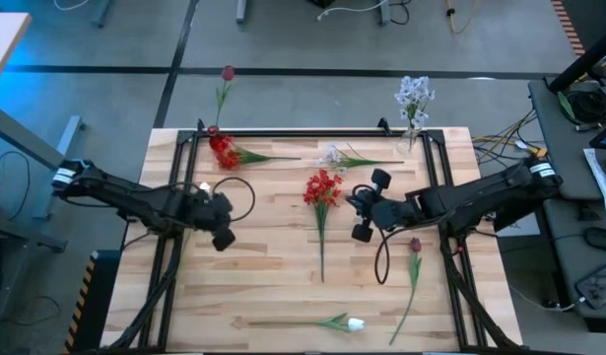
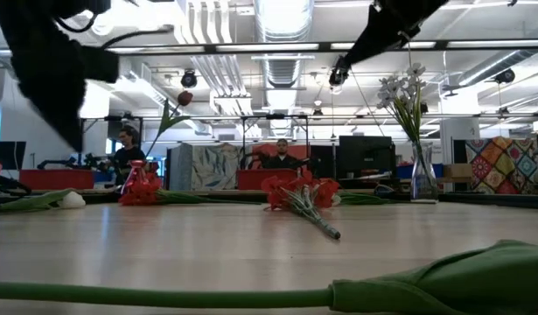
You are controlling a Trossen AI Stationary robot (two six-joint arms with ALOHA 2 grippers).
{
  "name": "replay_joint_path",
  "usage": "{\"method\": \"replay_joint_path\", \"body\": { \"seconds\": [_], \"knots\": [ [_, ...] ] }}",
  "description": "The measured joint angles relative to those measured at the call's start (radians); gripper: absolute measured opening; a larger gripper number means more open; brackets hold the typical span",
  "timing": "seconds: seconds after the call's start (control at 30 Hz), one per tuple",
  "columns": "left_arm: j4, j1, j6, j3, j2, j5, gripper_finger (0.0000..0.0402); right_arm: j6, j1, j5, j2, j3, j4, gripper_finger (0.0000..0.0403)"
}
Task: Sort flowers into vase by color
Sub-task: Put the top white tulip into the transparent flower vase
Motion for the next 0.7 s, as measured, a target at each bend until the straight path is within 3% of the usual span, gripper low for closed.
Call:
{"method": "replay_joint_path", "body": {
  "seconds": [0.1,0.3,0.53,0.7],
  "knots": [
    [-0.172,0.005,-0.117,0.036,0.038,0.074,0.0036,0.018,0.0,-0.001,0.009,-0.019,0.003,0.0009],
    [-0.214,0.077,-0.162,0.009,0.095,0.194,0.0078,0.018,0.0,0.001,0.024,-0.037,0.039,0.0009],
    [-0.17,0.305,0.045,-0.018,0.172,0.171,0.0156,-0.015,0.0,0.001,0.03,-0.039,0.075,0.0009],
    [-0.166,0.521,0.199,-0.009,0.217,0.132,0.018,-0.009,0.0,0.001,0.032,-0.039,0.076,0.0009]
  ]
}}
